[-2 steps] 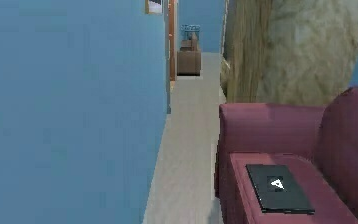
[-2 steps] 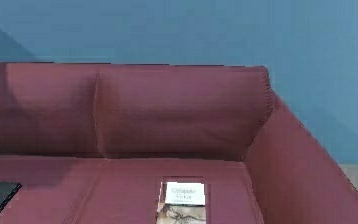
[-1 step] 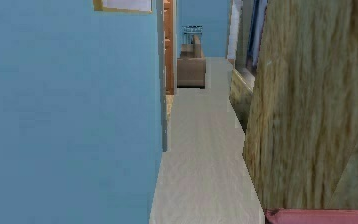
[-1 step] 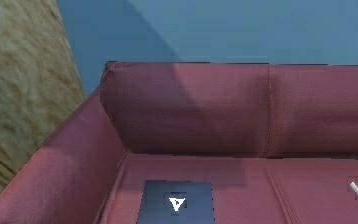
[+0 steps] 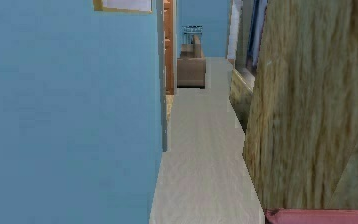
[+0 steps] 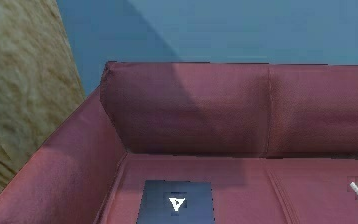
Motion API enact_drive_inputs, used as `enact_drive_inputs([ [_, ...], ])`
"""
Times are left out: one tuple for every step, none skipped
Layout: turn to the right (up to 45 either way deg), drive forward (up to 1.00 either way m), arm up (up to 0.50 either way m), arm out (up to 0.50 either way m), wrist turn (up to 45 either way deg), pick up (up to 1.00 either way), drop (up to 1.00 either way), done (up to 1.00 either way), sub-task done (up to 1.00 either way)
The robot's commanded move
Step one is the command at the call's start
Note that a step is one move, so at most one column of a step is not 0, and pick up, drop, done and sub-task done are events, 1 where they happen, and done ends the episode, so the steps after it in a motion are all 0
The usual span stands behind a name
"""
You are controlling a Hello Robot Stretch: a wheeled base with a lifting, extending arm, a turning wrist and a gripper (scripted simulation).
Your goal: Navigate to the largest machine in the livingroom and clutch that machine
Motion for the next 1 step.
enact_drive_inputs([
  [0.0,0.00,0.12,0.00,0.0,0.00,0.00,0.00,0.00],
])
